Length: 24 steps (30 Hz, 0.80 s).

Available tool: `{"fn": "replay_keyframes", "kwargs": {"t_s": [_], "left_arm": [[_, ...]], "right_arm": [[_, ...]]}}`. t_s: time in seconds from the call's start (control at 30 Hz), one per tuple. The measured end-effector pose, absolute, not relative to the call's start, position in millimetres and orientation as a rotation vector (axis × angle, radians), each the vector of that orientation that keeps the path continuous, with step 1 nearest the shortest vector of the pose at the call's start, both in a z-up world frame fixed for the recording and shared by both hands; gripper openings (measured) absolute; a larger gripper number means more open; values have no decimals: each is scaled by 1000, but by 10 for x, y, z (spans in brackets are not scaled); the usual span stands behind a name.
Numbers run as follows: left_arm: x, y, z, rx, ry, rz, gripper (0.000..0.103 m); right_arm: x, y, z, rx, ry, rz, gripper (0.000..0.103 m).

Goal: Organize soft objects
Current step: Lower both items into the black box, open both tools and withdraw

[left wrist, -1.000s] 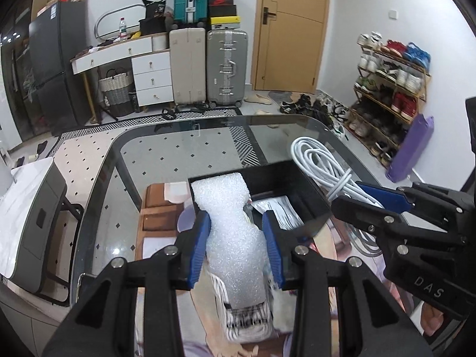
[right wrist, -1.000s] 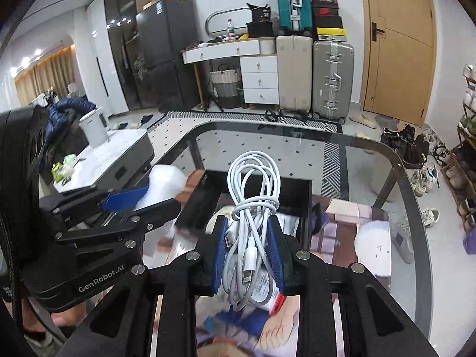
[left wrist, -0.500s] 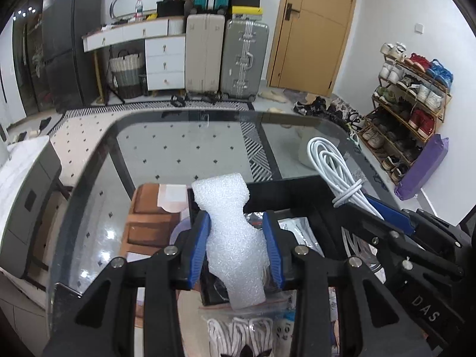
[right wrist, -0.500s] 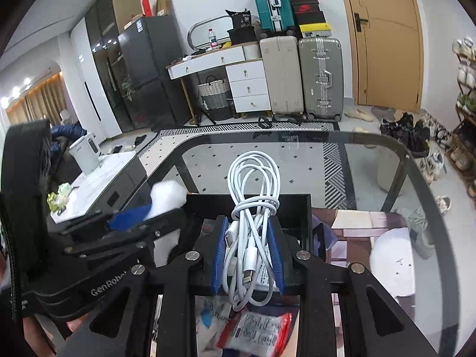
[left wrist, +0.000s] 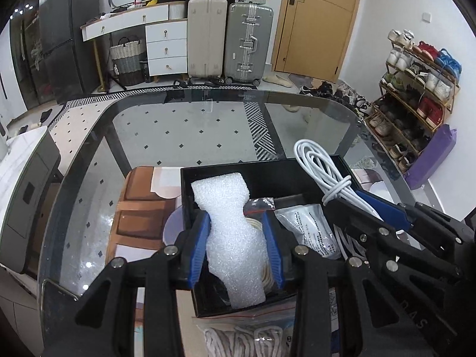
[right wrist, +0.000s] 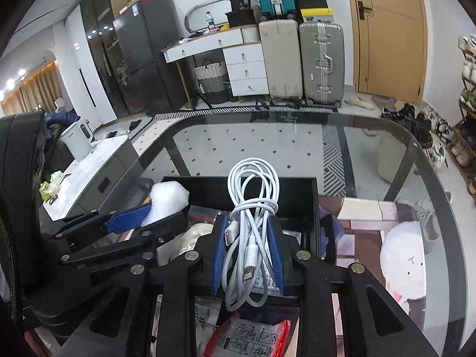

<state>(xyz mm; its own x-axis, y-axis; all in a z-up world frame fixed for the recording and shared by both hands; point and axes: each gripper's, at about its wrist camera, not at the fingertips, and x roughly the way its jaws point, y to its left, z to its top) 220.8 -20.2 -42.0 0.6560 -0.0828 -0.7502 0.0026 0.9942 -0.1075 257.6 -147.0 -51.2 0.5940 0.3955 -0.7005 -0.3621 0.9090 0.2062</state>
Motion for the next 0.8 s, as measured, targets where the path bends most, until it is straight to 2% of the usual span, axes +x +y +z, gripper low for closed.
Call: {"fn": "replay_keyframes", "kwargs": {"t_s": [0.2,0.33,0.4,0.47,0.57,0.7,0.8], "left_arm": [[2220,-212,-442,-97,857,-50,36],[2199,-169,-430,-111,840,-41,45],[2186,-143,-428,-124,836,-65,46],[2172,-115,-421,-137,830,-80,47],[2156,-90,-404,-158,826,-98,52],[2124,-103,-348,-153,803,-96,60],[2054,-72,-283,-127,780,-38,76]], "right_arm": [[2575,-1458,-545,42,841,442,28],[2577,-1483,-560,36,862,428,32],[2558,-1502,-559,37,859,428,36],[2557,-1547,-551,46,863,418,44],[2555,-1626,-543,86,881,420,48],[2525,-1692,-498,91,872,417,51],[2480,-1733,-438,98,859,422,57]]}}
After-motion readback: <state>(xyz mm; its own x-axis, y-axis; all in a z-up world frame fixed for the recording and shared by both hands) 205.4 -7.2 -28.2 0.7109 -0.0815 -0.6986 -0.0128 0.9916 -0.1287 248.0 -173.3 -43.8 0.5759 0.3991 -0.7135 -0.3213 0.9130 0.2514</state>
